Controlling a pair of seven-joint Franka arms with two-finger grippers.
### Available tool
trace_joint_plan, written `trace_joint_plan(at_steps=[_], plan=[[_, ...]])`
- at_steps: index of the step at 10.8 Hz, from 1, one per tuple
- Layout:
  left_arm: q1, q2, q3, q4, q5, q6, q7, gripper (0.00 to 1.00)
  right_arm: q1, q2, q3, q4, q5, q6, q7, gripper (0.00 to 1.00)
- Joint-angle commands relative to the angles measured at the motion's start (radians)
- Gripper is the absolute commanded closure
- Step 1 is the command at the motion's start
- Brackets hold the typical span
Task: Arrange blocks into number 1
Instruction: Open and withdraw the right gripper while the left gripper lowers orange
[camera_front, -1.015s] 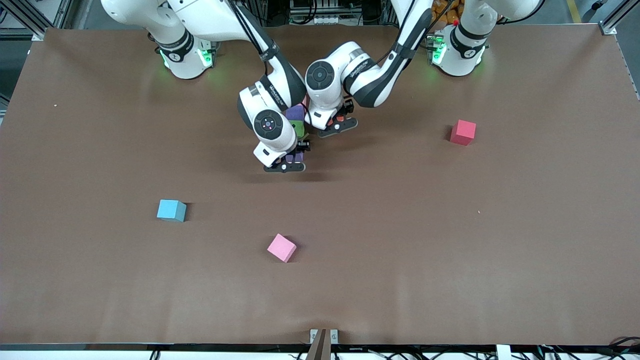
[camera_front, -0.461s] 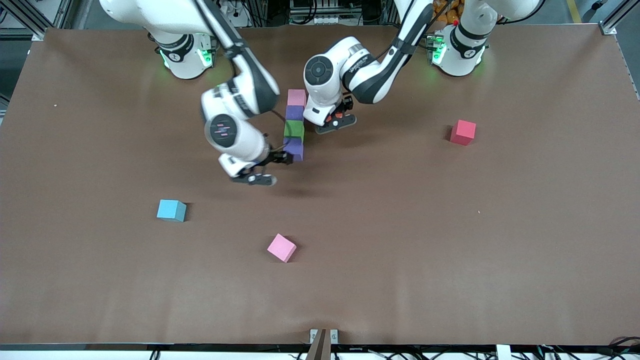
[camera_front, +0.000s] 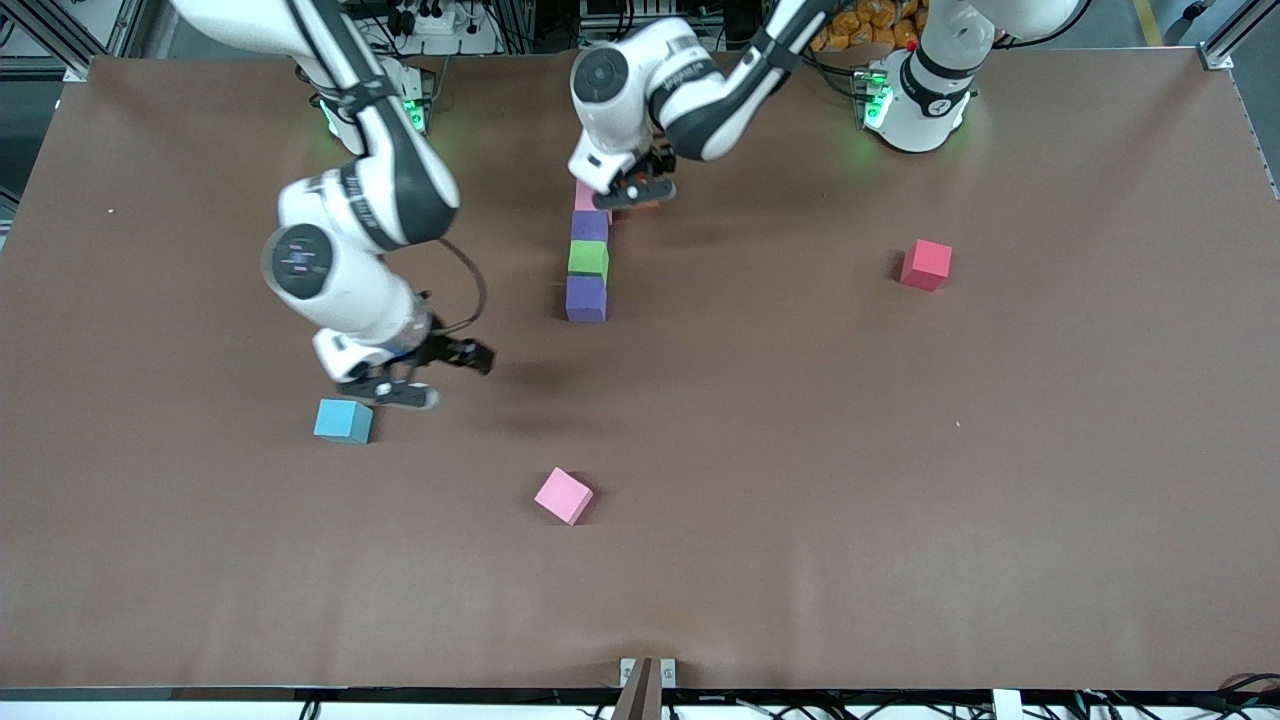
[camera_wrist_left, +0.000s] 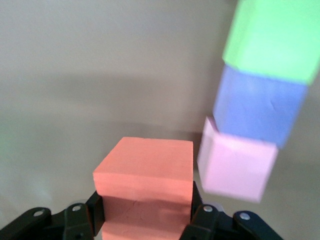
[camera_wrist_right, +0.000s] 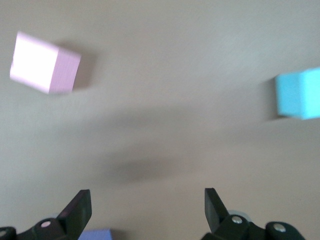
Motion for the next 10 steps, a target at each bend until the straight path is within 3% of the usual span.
trace_joint_plan(at_steps=[1,4,7,10], plan=[[-0.063,0.014,-0.028,0.044,-0.007,-0.018,-0.065,1.00,-0.100,-0.080,0.012,-0.004,-0.029,0.009,-0.018,0.00],[-0.171,0.118,-0.026,0.108,0.023,-0.005,-0.122,1.00,-0.177,-0.126,0.015,0.037,-0.194,-0.019,-0.023,0.00],[-0.186,0.161,-0.023,0.154,0.048,0.005,-0.119,1.00,-0.254,-0.114,0.019,0.206,-0.215,-0.231,-0.145,0.00],[-0.182,0.218,-0.016,0.212,0.067,0.010,-0.105,1.00,-0.315,-0.111,0.030,0.220,-0.213,-0.234,-0.190,0.00]])
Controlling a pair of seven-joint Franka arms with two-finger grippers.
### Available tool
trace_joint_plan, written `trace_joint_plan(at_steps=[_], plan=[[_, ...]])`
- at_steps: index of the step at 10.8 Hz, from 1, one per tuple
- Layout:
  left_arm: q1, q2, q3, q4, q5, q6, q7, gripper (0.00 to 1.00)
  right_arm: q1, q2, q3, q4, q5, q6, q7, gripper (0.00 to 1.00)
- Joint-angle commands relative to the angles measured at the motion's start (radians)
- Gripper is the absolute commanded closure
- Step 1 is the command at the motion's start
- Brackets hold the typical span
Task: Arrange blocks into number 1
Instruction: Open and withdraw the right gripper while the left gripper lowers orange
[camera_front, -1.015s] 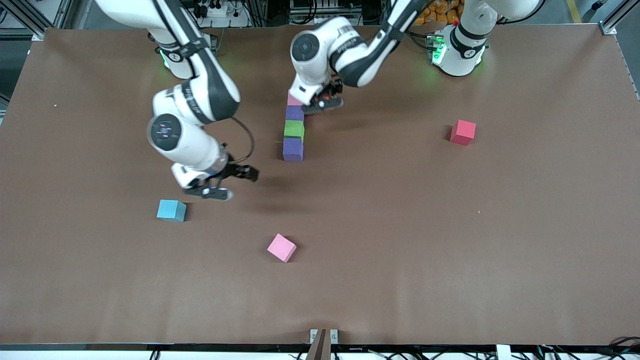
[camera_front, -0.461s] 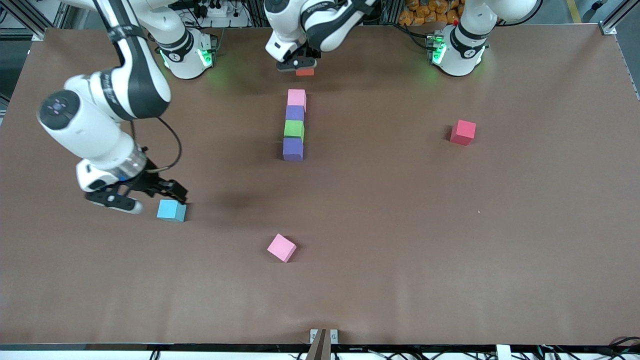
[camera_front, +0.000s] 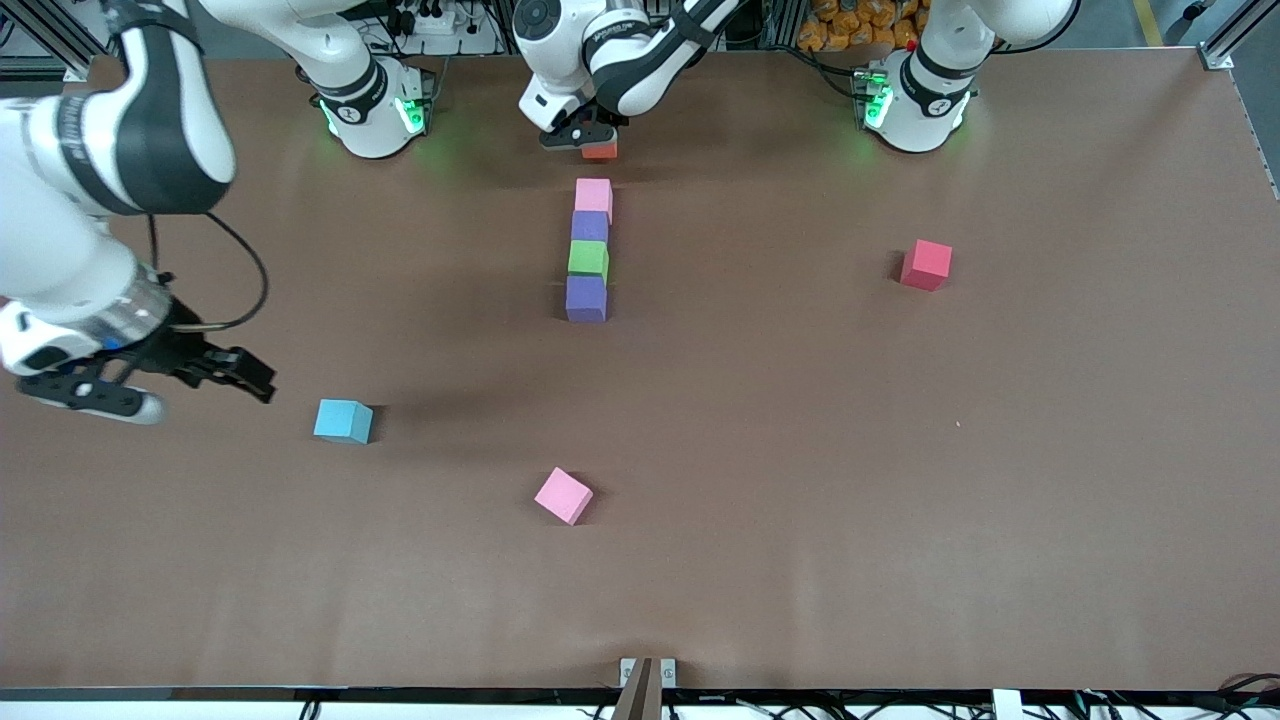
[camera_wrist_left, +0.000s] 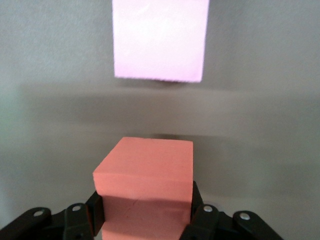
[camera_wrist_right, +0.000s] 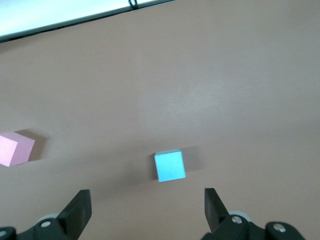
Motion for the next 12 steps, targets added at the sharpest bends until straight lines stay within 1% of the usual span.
trace_joint_plan(at_steps=[1,4,9,11,12], plan=[[0.002,0.066,0.014,0.064,0.022,-0.007,0.009,1.00,-0.067,0.005,0.041,0.038,-0.025,-0.019,-0.029,0.00],[0.004,0.095,0.024,0.079,0.044,-0.005,0.016,1.00,-0.103,-0.030,0.044,0.091,-0.028,-0.117,-0.080,0.00],[0.013,0.102,0.025,0.081,0.049,-0.005,0.041,1.00,-0.138,-0.085,0.046,0.095,-0.017,-0.184,-0.083,0.00],[0.013,0.102,0.050,0.081,0.051,-0.007,0.050,1.00,-0.167,-0.093,0.049,0.096,-0.014,-0.224,-0.184,0.00],[0.013,0.103,0.050,0.084,0.051,-0.005,0.058,1.00,-0.196,-0.096,0.064,0.096,-0.012,-0.230,-0.221,0.00]])
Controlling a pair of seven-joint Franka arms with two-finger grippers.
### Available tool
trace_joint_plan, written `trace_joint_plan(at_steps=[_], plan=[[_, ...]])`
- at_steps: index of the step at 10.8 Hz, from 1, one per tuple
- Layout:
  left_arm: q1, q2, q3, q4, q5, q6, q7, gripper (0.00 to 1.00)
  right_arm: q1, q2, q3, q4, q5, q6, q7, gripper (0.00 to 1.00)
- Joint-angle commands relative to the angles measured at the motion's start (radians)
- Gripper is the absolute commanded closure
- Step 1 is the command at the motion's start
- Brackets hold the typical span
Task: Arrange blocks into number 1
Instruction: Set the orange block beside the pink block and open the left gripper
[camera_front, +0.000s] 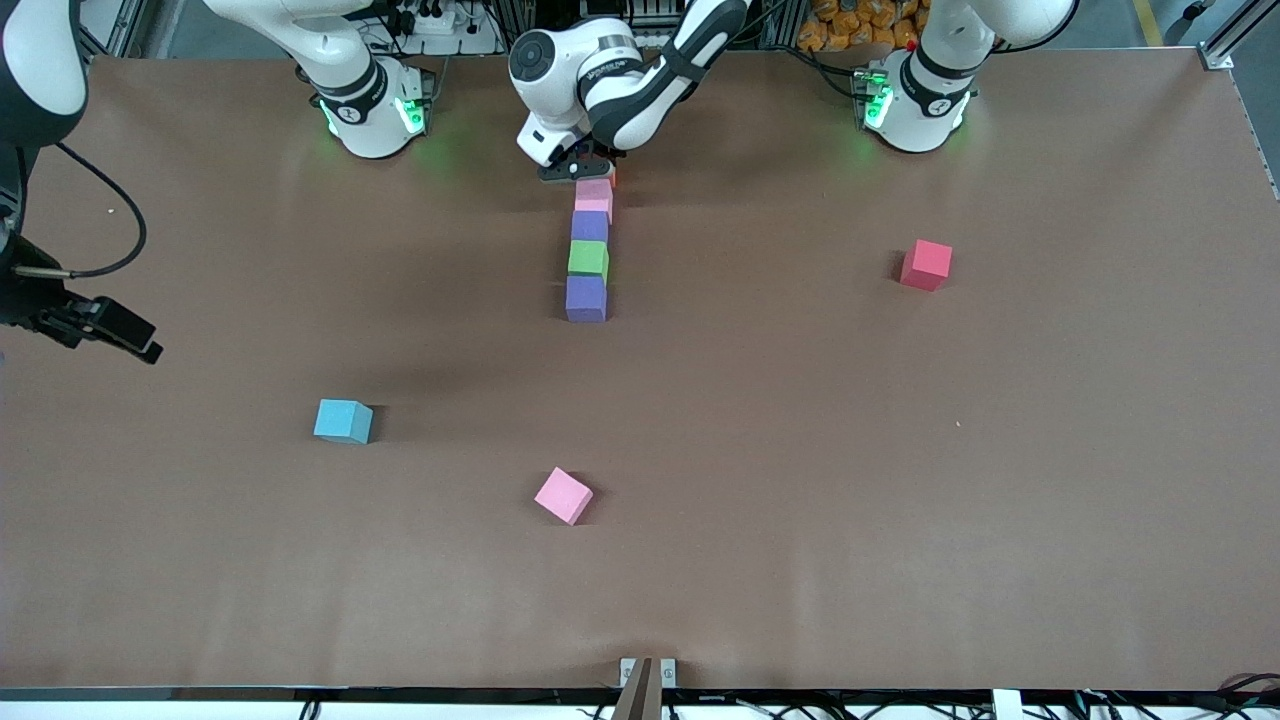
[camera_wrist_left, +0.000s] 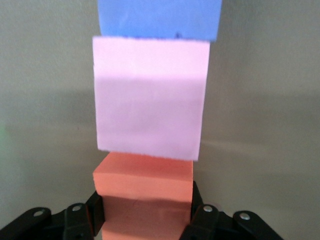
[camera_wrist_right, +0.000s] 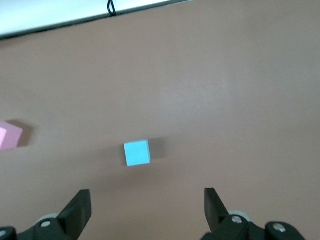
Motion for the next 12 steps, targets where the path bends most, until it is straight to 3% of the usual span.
trace_joint_plan(at_steps=[1,6,8,9,10,12], plan=[[0.003,0.013,0.009,0.020,0.020,-0.007,0.025,1.00,-0.087,-0.032,0.067,-0.004,-0.007,-0.025,-0.068,0.00],[0.003,0.013,0.026,0.038,0.019,-0.007,0.025,1.00,-0.082,-0.078,0.073,0.002,-0.012,-0.085,-0.058,0.00],[0.003,0.015,0.039,0.044,0.019,-0.007,0.025,0.74,-0.080,-0.075,0.075,0.010,-0.011,-0.100,-0.052,0.00],[0.003,0.019,0.041,0.044,0.019,-0.007,0.020,0.11,-0.077,-0.075,0.075,0.011,-0.011,-0.100,-0.052,0.00],[0.000,0.021,0.041,0.044,0.022,-0.007,0.019,0.00,-0.076,-0.075,0.075,0.011,-0.011,-0.100,-0.052,0.00],[0.000,0.019,0.041,0.044,0.027,-0.007,0.011,0.00,-0.075,-0.072,0.076,0.011,-0.009,-0.101,-0.052,0.00]])
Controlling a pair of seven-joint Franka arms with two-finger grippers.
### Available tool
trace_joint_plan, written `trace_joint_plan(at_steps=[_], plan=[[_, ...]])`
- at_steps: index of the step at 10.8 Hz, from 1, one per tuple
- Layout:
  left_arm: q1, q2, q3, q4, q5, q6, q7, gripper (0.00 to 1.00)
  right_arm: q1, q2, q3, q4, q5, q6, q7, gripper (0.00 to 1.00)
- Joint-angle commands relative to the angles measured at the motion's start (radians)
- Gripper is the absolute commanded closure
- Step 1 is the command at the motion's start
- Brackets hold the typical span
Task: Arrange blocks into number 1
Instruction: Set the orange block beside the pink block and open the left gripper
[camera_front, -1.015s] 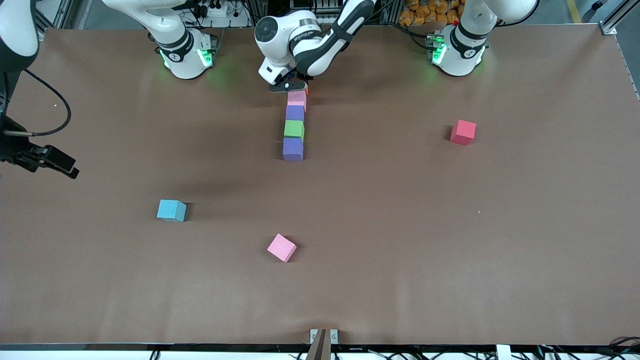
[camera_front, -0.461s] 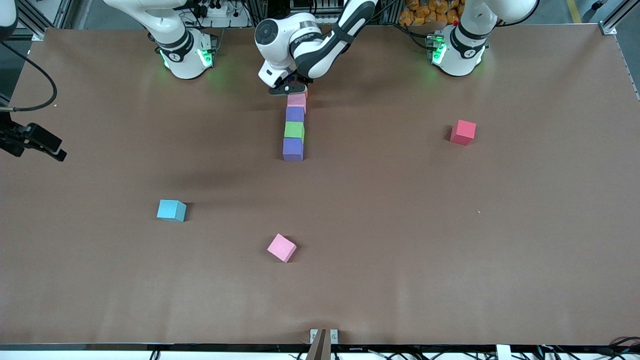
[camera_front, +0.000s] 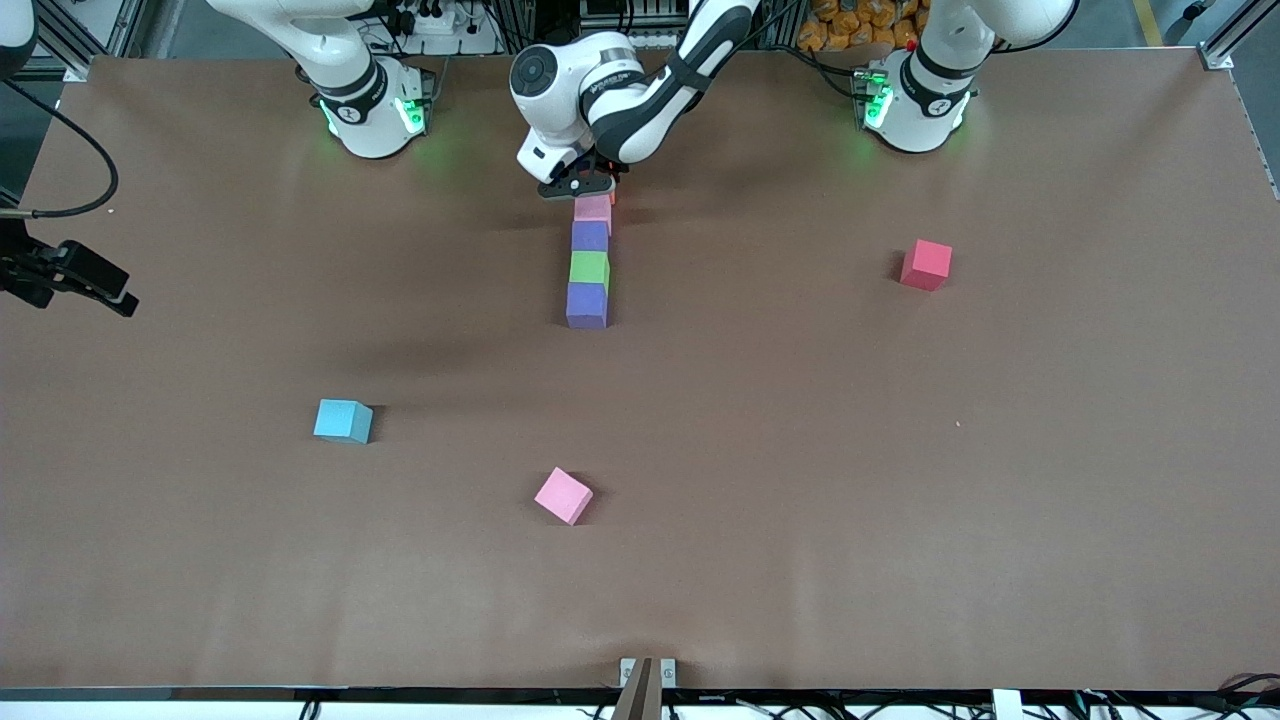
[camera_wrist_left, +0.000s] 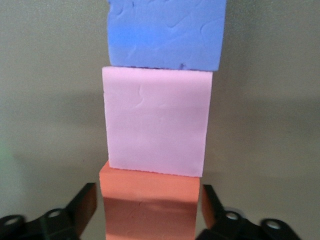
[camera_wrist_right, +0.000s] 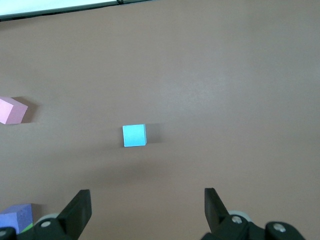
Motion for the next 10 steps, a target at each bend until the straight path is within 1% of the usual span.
trace_joint_plan(at_steps=[1,5,6,7,8,10], plan=[[-0.002,0.006,0.002,0.022,0.023,-0.007,-0.002,0.00,-0.009,-0.001,0.011,0.009,-0.009,-0.014,0.001,0.00],[-0.001,-0.040,0.003,0.022,0.023,-0.020,-0.013,0.00,-0.006,-0.001,0.023,0.043,-0.008,-0.072,0.052,0.00],[0.001,-0.056,0.009,0.022,0.023,-0.030,-0.016,0.00,0.008,0.001,0.023,0.072,-0.011,-0.104,0.079,0.00],[-0.001,-0.075,0.026,0.024,0.023,-0.045,-0.019,0.00,0.012,-0.001,0.023,0.072,-0.011,-0.130,0.101,0.00],[0.002,-0.104,0.046,0.022,0.023,-0.062,-0.021,0.00,0.012,-0.001,0.022,0.075,-0.012,-0.150,0.100,0.00],[0.004,-0.145,0.162,0.022,0.023,-0.100,-0.019,0.00,0.016,0.002,0.019,0.080,-0.014,-0.152,0.101,0.00]])
